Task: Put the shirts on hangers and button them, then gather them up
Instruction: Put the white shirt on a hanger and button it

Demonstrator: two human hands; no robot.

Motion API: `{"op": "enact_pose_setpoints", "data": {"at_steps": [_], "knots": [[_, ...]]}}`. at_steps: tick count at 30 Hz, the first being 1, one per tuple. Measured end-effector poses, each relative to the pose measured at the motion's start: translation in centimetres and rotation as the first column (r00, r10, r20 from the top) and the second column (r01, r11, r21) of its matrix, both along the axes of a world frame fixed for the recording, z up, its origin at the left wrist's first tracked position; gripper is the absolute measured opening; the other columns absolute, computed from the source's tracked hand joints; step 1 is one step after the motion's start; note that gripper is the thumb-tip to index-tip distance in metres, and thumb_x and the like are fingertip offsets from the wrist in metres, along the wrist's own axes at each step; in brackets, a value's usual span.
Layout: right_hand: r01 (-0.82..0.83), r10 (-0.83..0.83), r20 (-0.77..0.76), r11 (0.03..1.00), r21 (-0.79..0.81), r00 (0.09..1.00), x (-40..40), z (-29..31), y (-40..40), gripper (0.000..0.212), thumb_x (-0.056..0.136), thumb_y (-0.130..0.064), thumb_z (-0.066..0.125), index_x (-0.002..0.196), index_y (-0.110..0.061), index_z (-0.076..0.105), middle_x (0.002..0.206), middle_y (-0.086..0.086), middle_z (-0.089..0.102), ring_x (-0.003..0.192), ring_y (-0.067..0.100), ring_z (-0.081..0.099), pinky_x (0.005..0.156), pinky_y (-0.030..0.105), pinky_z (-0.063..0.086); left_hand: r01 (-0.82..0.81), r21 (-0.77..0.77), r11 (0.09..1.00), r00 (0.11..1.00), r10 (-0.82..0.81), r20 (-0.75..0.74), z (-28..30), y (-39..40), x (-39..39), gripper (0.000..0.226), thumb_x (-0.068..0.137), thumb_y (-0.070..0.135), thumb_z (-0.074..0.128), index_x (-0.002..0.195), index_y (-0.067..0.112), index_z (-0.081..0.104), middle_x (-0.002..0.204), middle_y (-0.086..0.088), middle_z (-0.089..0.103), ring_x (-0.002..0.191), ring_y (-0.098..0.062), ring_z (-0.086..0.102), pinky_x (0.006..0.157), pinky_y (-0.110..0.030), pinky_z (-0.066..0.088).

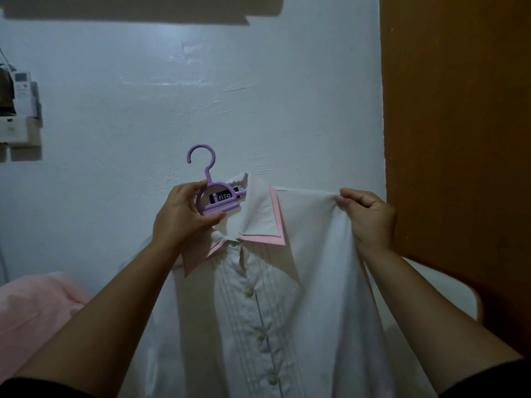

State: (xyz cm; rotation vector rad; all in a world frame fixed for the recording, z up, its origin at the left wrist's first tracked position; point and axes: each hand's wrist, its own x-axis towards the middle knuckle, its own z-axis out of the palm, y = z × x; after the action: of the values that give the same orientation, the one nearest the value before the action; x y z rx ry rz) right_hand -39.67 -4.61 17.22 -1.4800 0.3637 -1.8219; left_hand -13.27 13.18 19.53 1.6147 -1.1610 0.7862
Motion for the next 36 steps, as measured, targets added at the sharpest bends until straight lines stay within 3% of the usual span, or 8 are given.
{"op": "enact_pose_setpoints", "data": {"at_steps": [7,11,13,15,18,24,30,36], "knots": [[-0.03,0.013,-0.167,0.995,-0.098,0.986,0.0,-0.1,-0.2,0.024,0.079,-0.016,0.074,0.096,-0.031,0.067,0.102,-0.007,0.062,0.094,0.008,0.06,0.088,0.025,0.051,0.037,-0.031,0.999,0.999,-0.036,0.014,0.4,0.0,-0.2,0.076,0.064,0.033,0.088,0.131,0.023,0.054,0.119,0.003,0.054,0.099,-0.01,0.052,0.079,-0.027,0.047],[-0.074,0.0,-0.345,0.977,-0.201,0.939,0.1,1.0,0.5,0.04,0.075,-0.023,0.076,0.112,-0.032,0.062,0.126,-0.008,0.049,0.109,0.001,0.047,0.096,0.017,0.038,0.08,-0.036,0.996,0.996,-0.079,0.03,0.7,0.1,-0.2,0.075,0.064,0.031,0.088,0.13,0.022,0.054,0.115,0.007,0.052,0.101,-0.012,0.054,0.082,-0.03,0.05],[-0.038,-0.124,-0.47,0.946,-0.321,0.874,0.2,1.3,0.7,0.051,0.073,-0.032,0.078,0.12,-0.036,0.058,0.133,-0.01,0.042,0.118,0.002,0.036,0.099,0.017,0.029,0.087,-0.035,0.996,0.995,-0.085,0.048,0.8,0.2,-0.2,0.075,0.063,0.031,0.088,0.13,0.022,0.054,0.117,0.005,0.054,0.102,-0.012,0.054,0.083,-0.032,0.05],[0.066,-0.408,-0.556,0.843,-0.533,0.724,0.3,1.3,0.4,0.067,0.07,-0.047,0.077,0.131,-0.039,0.048,0.14,-0.01,0.039,0.126,0.007,0.031,0.102,0.03,0.02,0.087,-0.039,0.995,0.995,-0.084,0.061,0.8,0.3,-0.2,0.075,0.063,0.031,0.088,0.129,0.022,0.054,0.119,0.003,0.055,0.102,-0.011,0.053,0.083,-0.03,0.05],[0.13,-0.679,-0.483,0.643,-0.755,0.553,0.3,1.3,-0.2,0.084,0.066,-0.065,0.063,0.141,-0.035,0.037,0.144,-0.005,0.04,0.13,0.017,0.033,0.101,0.04,0.018,0.084,-0.053,0.995,0.994,-0.08,0.076,1.0,0.4,-0.3,0.074,0.063,0.031,0.088,0.129,0.023,0.055,0.119,0.004,0.055,0.099,-0.008,0.052,0.08,-0.026,0.047],[0.116,-0.819,-0.298,0.401,-0.909,0.49,1.1,2.0,-0.6,0.089,0.067,-0.052,0.076,0.14,-0.013,0.042,0.124,0.011,0.056,0.108,0.029,0.056,0.086,0.045,0.043,0.076,-0.071,0.995,0.981,-0.062,0.182,1.6,0.3,-1.6,0.074,0.062,0.031,0.089,0.128,0.025,0.055,0.118,0.005,0.057,0.1,-0.007,0.053,0.077,-0.03,0.05],[0.107,-0.792,-0.273,0.389,-0.915,0.547,0.0,1.8,-1.2,0.089,0.063,-0.038,0.082,0.136,-0.003,0.044,0.114,0.018,0.055,0.099,0.034,0.056,0.08,0.043,0.05,0.088,-0.025,0.996,0.953,-0.076,0.293,2.4,1.3,-2.4,0.088,0.063,0.059,0.076,0.138,0.024,0.048,0.127,0.0,0.055,0.108,-0.01,0.053,0.081,-0.03,0.051],[0.128,-0.72,-0.423,0.573,-0.809,0.551,-1.2,1.2,-4.9,0.099,0.058,-0.027,0.088,0.14,-0.003,0.038,0.121,0.025,0.05,0.107,0.043,0.051,0.086,0.053,0.046,-0.125,0.049,0.991,0.888,0.09,0.451,-0.2,5.2,0.3,0.104,0.061,0.086,0.05,0.143,0.022,0.042,0.128,-0.008,0.057,0.106,-0.024,0.058,0.076,-0.034,0.053]]}}
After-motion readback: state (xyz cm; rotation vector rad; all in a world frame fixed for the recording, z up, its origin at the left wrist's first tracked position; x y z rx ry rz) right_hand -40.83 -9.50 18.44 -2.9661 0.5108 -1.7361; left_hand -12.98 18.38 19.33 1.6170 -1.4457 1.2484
